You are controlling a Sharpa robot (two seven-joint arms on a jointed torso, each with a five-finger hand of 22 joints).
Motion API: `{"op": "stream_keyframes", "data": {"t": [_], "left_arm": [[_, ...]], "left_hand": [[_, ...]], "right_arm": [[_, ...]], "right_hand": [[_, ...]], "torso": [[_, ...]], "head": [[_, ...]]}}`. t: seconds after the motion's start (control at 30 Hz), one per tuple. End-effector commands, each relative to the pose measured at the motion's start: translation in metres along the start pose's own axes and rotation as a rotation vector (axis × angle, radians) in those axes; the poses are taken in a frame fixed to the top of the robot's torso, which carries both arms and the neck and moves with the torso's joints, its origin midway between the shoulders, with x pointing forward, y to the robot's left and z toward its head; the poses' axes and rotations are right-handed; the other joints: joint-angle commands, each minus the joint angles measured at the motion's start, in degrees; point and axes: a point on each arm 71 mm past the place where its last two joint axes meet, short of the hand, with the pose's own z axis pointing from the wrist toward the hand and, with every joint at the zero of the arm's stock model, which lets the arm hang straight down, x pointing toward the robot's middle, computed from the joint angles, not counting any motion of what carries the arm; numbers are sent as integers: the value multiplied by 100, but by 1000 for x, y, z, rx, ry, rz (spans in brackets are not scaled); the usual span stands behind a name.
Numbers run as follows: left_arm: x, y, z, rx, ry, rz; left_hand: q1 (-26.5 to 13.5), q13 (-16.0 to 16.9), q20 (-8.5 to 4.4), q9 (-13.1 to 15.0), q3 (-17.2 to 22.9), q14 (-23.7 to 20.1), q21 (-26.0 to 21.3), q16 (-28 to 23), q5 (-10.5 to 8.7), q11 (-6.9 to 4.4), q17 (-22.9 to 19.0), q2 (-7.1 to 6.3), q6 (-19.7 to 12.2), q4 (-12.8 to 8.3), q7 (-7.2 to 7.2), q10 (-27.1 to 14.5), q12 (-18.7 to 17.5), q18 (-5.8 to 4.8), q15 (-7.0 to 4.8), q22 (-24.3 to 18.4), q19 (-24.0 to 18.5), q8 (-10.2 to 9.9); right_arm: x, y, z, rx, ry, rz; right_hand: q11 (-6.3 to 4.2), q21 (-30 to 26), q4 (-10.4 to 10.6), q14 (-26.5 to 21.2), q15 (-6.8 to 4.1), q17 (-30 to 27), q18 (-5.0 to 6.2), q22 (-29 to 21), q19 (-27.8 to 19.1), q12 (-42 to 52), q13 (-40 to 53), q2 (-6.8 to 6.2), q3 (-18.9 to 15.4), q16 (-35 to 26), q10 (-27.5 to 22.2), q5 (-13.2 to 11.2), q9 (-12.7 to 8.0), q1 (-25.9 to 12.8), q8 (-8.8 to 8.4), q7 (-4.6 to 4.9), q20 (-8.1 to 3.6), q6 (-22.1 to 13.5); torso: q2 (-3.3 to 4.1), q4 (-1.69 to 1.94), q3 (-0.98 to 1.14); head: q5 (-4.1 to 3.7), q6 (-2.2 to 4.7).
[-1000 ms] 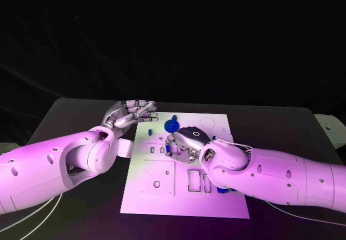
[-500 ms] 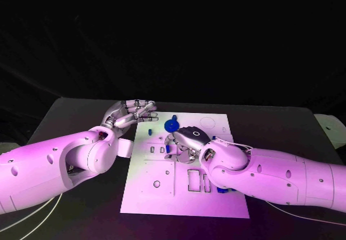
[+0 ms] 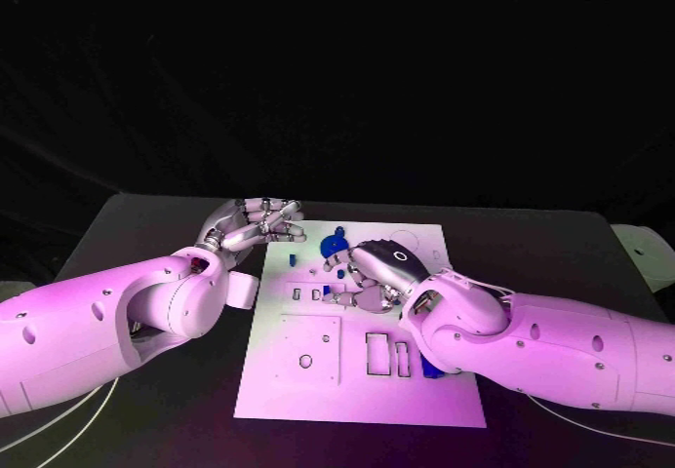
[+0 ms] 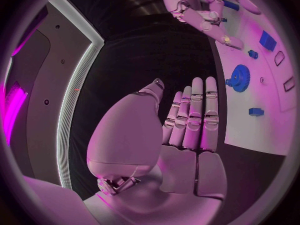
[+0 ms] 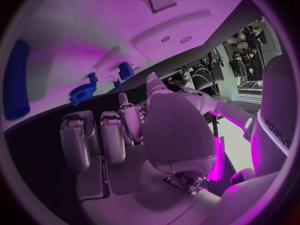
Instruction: Assemble the parts on the task board
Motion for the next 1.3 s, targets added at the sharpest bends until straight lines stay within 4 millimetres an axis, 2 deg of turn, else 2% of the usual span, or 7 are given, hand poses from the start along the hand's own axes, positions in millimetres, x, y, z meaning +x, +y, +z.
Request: {"op": "stream_keyframes", "data": {"t": [0.03, 0.17, 0.3, 0.43, 0.5, 0.8, 1.3], "left_arm": [[6, 5, 2, -54, 136, 103], [4, 11, 2, -116, 206, 217], [2, 12, 5, -187, 263, 370], [1, 12, 12, -291, 302, 500], [3, 11, 17, -354, 316, 573], [14, 6, 36, -541, 357, 856], [30, 4, 60, -656, 441, 1075]], "left_hand": [[-5, 40, -185, 62, 35, 395, 293, 541, 29, -129, 404, -5, 169, 59, -90, 309, 82, 36, -158, 129, 352, 79], [247, 246, -454, 171, 273, 922, 1028, 1982, 19, -296, 1390, 54, 417, -54, -220, 859, 387, 37, -415, 517, 914, 216], [19, 767, -585, 341, 469, 1214, 2025, 4553, 64, -454, 3935, -59, 451, -47, -312, 889, 913, 3, -489, 1142, 935, 400], [-432, 1610, -614, 586, 289, 1592, 2756, 5634, 26, -458, 5199, -87, 285, 133, -347, 701, 1938, 5, -503, 1625, 815, 717], [-1067, 2587, -667, 886, 137, 1861, 3723, 6122, 36, -572, 5832, 88, 147, 141, -432, 409, 3185, -72, -563, 2639, 924, 1145], [-1821, 4709, -738, 1651, -384, 2130, 4947, 6487, 13, -671, 6452, 212, -96, 201, -603, 491, 5522, -237, -683, 4137, 1043, 2210], [-1947, 4891, -796, 2073, -786, 2146, 5152, 6499, 14, -737, 6484, 409, -240, 199, -678, 466, 5750, -275, -745, 4406, 1067, 2648]], "right_arm": [[-23, -9, -4, -9, -77, 215], [-48, -30, -11, 75, -104, 318], [-72, -50, -22, 156, -135, 374], [-90, -66, -31, 214, -155, 399], [-95, -73, -35, 240, -160, 402], [-102, -87, -41, 293, -149, 403], [-101, -91, -42, 306, -135, 380]], "right_hand": [[-21, -167, -14, 478, -5, 1084, 24, 1252, 374, -162, 165, 44, 111, -82, -148, 91, 22, 219, 87, -24, 4, 127], [-60, -175, 2, 478, -40, 1087, 24, 1250, 372, -157, 154, 45, 187, -84, -153, 280, 64, 328, 225, -65, -28, 238], [-72, -141, 26, 485, -51, 1110, 14, 1274, 395, -138, 161, 48, 199, -73, -135, 313, 82, 311, 276, -78, -39, 269], [-82, -128, 35, 489, -59, 1121, 10, 1284, 405, -121, 168, 48, 201, -68, -117, 325, 95, 286, 311, -89, -47, 286], [-84, -130, 39, 488, -63, 1114, 11, 1283, 405, -121, 165, 40, 196, -71, -115, 328, 99, 267, 322, -92, -50, 285], [-97, -145, 32, 488, -78, 1105, 14, 1274, 399, -128, 146, 15, 222, -78, -108, 491, 110, 251, 357, -99, -69, 235], [-97, -164, 35, 484, -81, 1087, 18, 1264, 392, -143, 121, -30, 263, -90, -112, 687, 117, 221, 393, -95, -78, 178]], "torso": [[-80, -33, 9], [-149, -47, 24], [-213, -59, 42], [-278, -82, 61], [-308, -87, 68], [-369, -103, 85], [-375, -77, 93]], "head": [[26, -5], [76, -38], [129, -51], [178, -92], [198, -100], [244, -179], [259, -283]]}}
